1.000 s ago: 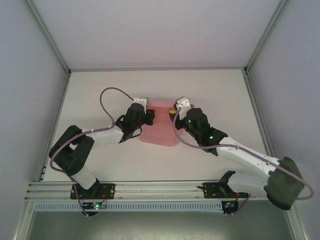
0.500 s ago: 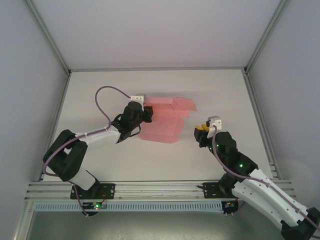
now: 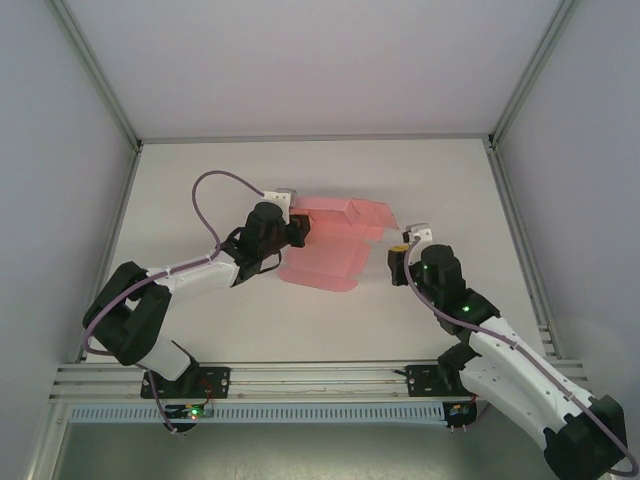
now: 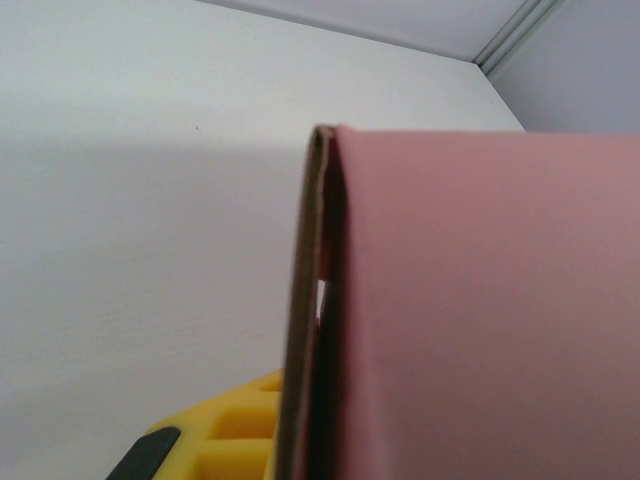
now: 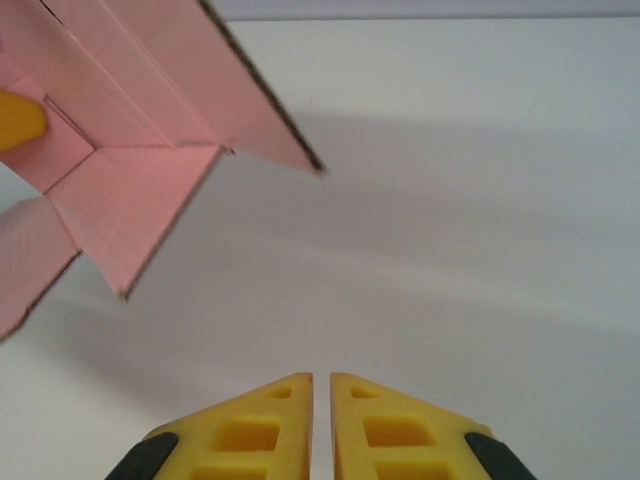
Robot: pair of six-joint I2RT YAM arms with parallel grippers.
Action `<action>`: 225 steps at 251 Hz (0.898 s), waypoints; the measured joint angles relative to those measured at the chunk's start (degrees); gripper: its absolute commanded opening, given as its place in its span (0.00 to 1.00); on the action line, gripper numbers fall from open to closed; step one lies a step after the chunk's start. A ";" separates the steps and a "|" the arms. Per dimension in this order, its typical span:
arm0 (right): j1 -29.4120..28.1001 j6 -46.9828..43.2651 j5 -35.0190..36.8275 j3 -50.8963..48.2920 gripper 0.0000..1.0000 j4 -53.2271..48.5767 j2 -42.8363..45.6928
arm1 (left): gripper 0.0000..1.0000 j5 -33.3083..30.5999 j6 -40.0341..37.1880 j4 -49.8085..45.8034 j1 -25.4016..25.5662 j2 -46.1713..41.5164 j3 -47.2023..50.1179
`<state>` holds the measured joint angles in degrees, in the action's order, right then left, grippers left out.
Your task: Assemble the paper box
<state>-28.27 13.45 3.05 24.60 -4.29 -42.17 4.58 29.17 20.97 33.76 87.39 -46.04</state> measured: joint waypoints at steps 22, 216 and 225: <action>0.11 -0.81 -1.29 1.11 0.13 1.68 -2.10 | 0.00 0.44 -0.26 -0.33 -0.02 0.00 -0.17; -1.29 -4.96 -7.23 6.71 0.15 10.60 -13.31 | 0.00 4.85 -1.46 -1.33 -0.48 2.69 -2.01; -2.40 -5.62 -5.40 6.69 0.15 10.60 -13.49 | 0.00 4.87 -1.46 -1.36 -0.48 2.82 -2.12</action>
<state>-30.68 7.84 -2.35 31.29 6.31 -55.66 9.45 27.70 19.62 33.28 90.21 -48.16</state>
